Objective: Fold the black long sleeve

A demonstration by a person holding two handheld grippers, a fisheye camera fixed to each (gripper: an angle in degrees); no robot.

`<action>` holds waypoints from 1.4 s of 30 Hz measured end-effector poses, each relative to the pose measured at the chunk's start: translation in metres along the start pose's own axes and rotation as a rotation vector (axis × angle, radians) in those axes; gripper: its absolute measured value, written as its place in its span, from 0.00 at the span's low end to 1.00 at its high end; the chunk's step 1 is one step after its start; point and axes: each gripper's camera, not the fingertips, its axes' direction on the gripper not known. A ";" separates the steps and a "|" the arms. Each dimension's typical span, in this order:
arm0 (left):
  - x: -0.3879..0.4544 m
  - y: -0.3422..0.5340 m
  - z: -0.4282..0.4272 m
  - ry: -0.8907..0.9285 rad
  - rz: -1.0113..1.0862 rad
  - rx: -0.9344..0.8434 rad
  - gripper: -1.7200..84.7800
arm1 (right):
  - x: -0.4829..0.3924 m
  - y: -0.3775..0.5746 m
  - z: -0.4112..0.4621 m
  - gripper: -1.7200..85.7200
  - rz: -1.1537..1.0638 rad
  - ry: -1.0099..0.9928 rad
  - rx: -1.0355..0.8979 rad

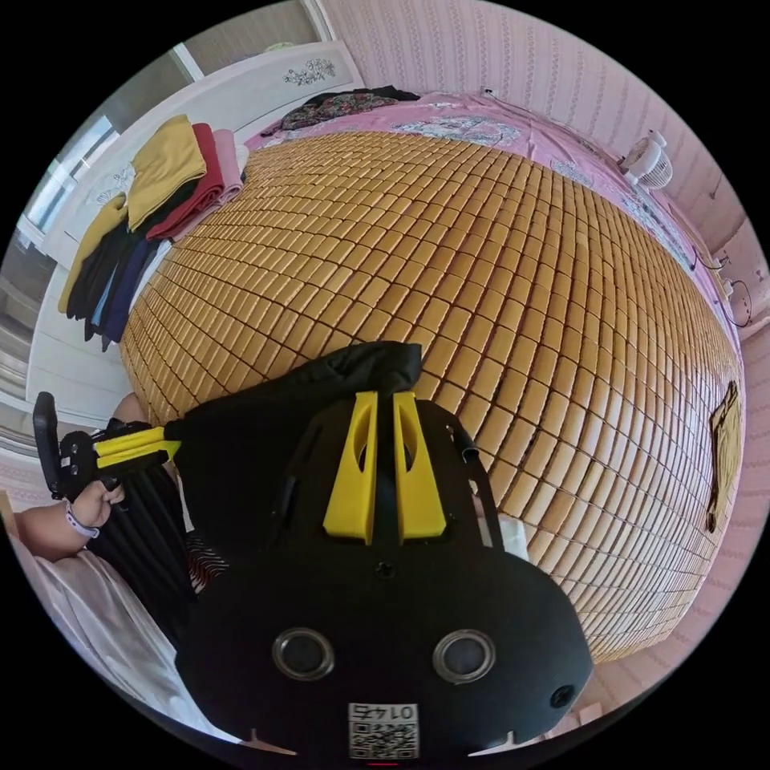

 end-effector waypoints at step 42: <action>-0.337 0.140 -0.147 0.199 -0.533 0.710 0.06 | -0.290 -0.223 -0.070 0.17 -0.710 -0.065 0.063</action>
